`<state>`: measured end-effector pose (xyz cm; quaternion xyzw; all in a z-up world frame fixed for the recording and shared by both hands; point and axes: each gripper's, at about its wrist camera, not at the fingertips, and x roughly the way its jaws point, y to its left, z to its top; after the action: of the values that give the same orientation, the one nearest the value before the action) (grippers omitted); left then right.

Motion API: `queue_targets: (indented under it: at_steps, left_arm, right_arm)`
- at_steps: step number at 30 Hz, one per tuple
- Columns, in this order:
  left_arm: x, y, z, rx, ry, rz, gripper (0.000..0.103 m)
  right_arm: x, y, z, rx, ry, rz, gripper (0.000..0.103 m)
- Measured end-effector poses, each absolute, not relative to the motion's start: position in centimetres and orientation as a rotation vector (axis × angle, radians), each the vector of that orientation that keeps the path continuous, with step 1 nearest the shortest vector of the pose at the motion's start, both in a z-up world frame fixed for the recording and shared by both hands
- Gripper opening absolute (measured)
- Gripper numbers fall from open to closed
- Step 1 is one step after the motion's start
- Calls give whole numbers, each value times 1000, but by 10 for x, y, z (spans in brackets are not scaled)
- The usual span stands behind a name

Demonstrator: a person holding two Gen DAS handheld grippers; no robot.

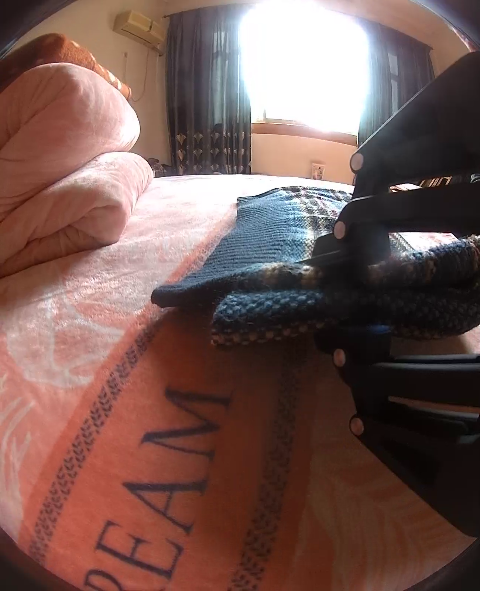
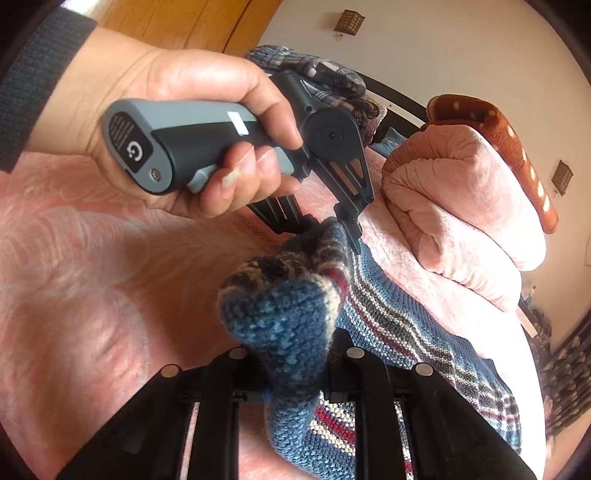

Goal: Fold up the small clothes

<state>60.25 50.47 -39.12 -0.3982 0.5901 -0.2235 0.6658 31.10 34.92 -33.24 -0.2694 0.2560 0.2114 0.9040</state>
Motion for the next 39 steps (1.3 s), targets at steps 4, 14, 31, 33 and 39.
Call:
queue_targets:
  at_steps: [4,14,31,33,39]
  left_arm:
    - [606,489,-360,-839,1336,-484,20]
    - [614,446,-295,-722,1347,-453,20]
    - [613,380,-228,-626,1342,-426,19]
    - [613,371,-222,-613,1341,-428,19]
    - [614,348,-210,-564,1355,-408,19]
  right_arm:
    - [313,332,-309,-491,535,430,18]
    - [324,291,-259,-383,550,407,17]
    - [325,232,-215,-271,549,349,17]
    - [326,225,-211,-261,548,342,17]
    - [327,203,-204,-211,555,324,17]
